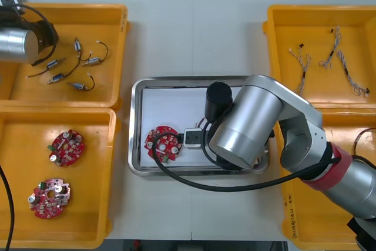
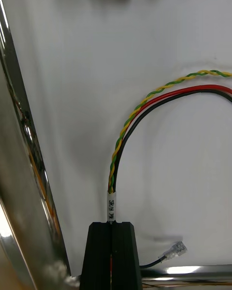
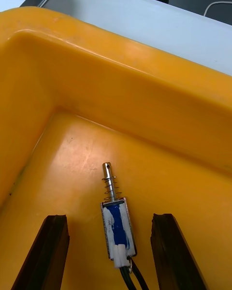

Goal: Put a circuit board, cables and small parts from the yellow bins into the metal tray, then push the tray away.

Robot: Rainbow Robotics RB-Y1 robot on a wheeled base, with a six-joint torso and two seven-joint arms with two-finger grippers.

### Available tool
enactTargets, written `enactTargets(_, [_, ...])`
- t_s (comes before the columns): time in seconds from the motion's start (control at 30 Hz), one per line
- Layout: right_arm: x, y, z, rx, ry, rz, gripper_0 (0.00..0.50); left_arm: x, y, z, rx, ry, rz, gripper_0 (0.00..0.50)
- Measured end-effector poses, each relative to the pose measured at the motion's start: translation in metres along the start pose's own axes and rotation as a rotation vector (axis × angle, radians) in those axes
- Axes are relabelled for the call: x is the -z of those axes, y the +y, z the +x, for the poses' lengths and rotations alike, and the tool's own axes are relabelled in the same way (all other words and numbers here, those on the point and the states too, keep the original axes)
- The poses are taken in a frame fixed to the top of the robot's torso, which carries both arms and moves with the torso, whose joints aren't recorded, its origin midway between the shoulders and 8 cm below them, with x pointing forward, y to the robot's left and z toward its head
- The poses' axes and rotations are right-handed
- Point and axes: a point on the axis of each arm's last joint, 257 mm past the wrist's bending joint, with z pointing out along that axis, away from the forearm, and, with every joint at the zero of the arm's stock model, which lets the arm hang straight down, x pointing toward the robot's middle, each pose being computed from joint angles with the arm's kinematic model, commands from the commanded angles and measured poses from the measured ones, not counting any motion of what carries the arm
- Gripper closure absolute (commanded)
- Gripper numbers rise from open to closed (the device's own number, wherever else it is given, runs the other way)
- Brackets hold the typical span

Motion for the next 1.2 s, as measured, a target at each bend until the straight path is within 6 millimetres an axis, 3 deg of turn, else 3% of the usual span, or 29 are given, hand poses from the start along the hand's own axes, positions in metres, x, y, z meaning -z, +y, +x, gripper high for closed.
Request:
enactTargets(0.07, [-0.002, 0.001, -0.001, 0.009, 0.003, 0.011, 0.499, 0.000, 0.000, 0.000, -0.001, -0.001, 0.000, 0.000])
enactTargets(0.1, [-0.003, 0.002, -0.002, 0.014, 0.001, 0.011, 0.327, 0.000, 0.000, 0.000, -0.001, -0.001, -0.001, 0.000])
enactTargets(0.13, [-0.003, 0.003, -0.003, 0.017, 0.000, 0.011, 0.194, 0.000, 0.000, 0.000, -0.001, 0.000, -0.001, 0.000])
enactTargets(0.17, [-0.003, 0.003, -0.003, 0.018, 0.000, 0.010, 0.141, 0.000, 0.000, 0.000, -0.002, 0.000, -0.001, 0.000])
enactTargets(0.2, [-0.004, 0.004, -0.003, 0.019, 0.000, 0.009, 0.000, 0.000, 0.000, 0.001, -0.002, 0.000, -0.001, 0.000])
enactTargets(0.8, [-0.004, 0.005, -0.005, 0.017, -0.008, 0.002, 0.000, -0.004, 0.003, 0.012, 0.005, 0.017, -0.008, 0.000])
enactTargets(0.83, [-0.004, 0.005, -0.004, 0.014, -0.009, 0.000, 0.000, -0.004, 0.003, 0.012, 0.004, 0.017, -0.008, 0.164])
enactTargets(0.87, [-0.003, 0.005, -0.004, 0.012, -0.009, -0.002, 0.000, -0.004, 0.002, 0.012, 0.002, 0.017, -0.008, 0.499])
enactTargets(1.0, [0.002, 0.006, 0.003, 0.001, 0.009, -0.017, 0.000, -0.004, -0.001, 0.013, -0.009, 0.018, -0.005, 0.500])
enactTargets(1.2, [0.027, 0.002, 0.009, -0.014, 0.004, -0.013, 0.000, -0.004, -0.002, 0.013, -0.008, 0.020, -0.002, 0.500])
